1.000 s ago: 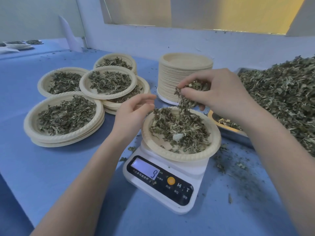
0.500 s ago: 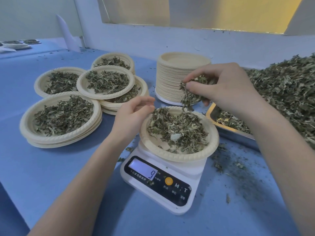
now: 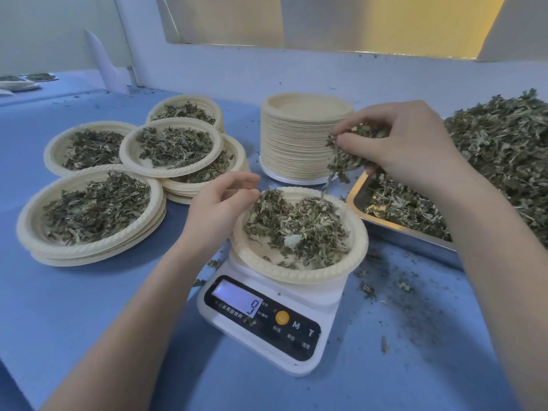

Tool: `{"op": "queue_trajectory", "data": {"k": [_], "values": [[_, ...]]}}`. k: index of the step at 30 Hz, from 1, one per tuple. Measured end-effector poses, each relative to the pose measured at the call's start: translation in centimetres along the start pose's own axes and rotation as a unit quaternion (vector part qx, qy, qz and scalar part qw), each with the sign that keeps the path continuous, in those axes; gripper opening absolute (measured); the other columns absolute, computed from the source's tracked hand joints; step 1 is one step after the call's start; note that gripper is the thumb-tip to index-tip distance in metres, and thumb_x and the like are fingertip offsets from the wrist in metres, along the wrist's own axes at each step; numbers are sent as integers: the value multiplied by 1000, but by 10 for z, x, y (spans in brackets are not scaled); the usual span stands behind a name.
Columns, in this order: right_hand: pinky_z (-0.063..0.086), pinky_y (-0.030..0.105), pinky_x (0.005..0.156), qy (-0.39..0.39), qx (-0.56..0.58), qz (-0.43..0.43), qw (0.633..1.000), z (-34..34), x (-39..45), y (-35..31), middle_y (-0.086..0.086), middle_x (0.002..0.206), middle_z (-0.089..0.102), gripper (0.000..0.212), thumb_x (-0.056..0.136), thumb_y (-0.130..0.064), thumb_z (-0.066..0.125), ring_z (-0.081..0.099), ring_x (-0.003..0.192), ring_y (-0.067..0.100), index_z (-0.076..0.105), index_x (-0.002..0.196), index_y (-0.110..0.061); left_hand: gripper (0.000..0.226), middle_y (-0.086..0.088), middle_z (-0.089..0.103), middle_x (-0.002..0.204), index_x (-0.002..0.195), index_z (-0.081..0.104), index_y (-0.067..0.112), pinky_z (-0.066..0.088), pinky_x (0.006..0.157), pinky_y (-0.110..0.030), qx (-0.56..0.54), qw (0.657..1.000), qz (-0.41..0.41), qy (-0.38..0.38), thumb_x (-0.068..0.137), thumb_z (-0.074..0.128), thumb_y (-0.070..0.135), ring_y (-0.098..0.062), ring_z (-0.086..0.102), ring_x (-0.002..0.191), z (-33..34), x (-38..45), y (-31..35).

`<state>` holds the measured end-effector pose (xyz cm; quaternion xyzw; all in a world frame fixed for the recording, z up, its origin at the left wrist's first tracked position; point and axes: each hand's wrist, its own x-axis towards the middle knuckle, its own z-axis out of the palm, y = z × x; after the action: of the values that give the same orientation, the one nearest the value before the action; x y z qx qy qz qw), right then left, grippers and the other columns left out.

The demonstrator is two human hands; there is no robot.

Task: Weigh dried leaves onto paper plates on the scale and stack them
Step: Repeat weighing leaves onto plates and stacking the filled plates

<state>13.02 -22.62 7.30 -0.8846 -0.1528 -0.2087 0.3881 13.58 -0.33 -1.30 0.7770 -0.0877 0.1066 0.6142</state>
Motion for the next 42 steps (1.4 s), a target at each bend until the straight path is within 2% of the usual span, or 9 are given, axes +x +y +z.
{"op": "queue_trajectory", "data": {"k": [5, 8, 10, 13, 15, 23, 34, 38, 42], "values": [[33, 4, 41, 18, -57, 25, 998, -12, 2, 13, -32, 45, 53, 9, 83, -24, 68, 55, 39, -2, 71, 84, -32, 37, 10, 68, 102, 104, 68, 25, 43, 84, -22, 9, 1000, -1, -4, 69, 58, 32, -1, 61, 93, 2, 0, -1], [50, 19, 63, 30, -136, 36, 990, -15, 5, 21, -15, 56, 61, 10, 83, -24, 66, 62, 58, 12, 67, 81, -34, 37, 10, 67, 100, 105, 68, 24, 43, 82, -20, 5, 1000, -2, -2, 70, 59, 31, 1, 61, 90, 1, 0, -2], [47, 26, 71, -28, -237, 69, 969, -16, 7, 30, -5, 85, 66, 4, 84, -30, 66, 58, 74, 16, 66, 88, -32, 29, 9, 67, 100, 105, 68, 23, 43, 81, -20, 9, 1000, -1, 0, 76, 64, 25, -1, 61, 91, 1, 0, -2], [47, 31, 81, -182, -351, 160, 905, -14, 5, 39, 1, 115, 62, 42, 81, -52, 65, 55, 97, 19, 61, 116, -28, 22, 8, 67, 100, 106, 67, 21, 43, 85, -23, 15, 1000, -1, 5, 87, 62, 12, -8, 60, 96, 1, 1, -4], [46, 33, 85, -195, -346, 163, 903, -11, 4, 38, 3, 122, 60, 48, 83, -55, 60, 55, 106, 21, 58, 123, -28, 22, 7, 66, 99, 106, 67, 21, 44, 86, -23, 17, 1000, -3, 3, 87, 61, 11, -10, 61, 96, 1, 1, -3], [40, 12, 65, -193, -129, 45, 972, 10, -1, 2, -22, 94, 64, 22, 81, -56, 60, 55, 84, -10, 68, 96, -42, 27, 12, 66, 94, 105, 68, 22, 43, 80, -19, 13, 1000, -3, 4, 78, 65, 22, -4, 61, 90, 1, -1, -1], [36, 15, 66, -346, -177, -24, 921, 35, -14, -21, -19, 103, 55, 56, 61, -71, 67, 47, 78, -10, 57, 112, -49, 40, 11, 67, 100, 106, 67, 23, 46, 86, -20, 16, 1000, -1, -5, 68, 58, 32, -3, 62, 96, 1, -2, 2], [43, 25, 68, -341, -255, -62, 903, 44, -16, -22, -20, 84, 51, 40, 72, -44, 75, 49, 77, 1, 61, 109, -41, 40, 11, 68, 103, 108, 67, 22, 45, 89, -20, 14, 1000, -4, -7, 69, 59, 31, -1, 61, 100, 1, -2, 3], [39, 14, 51, -228, -165, -71, 957, 35, -13, -24, -13, 63, 64, 20, 78, -19, 66, 56, 59, 3, 72, 86, -36, 24, 12, 69, 102, 108, 68, 22, 44, 84, -19, 13, 1000, -4, 1, 85, 63, 16, 4, 61, 94, 0, -1, 0]]}}
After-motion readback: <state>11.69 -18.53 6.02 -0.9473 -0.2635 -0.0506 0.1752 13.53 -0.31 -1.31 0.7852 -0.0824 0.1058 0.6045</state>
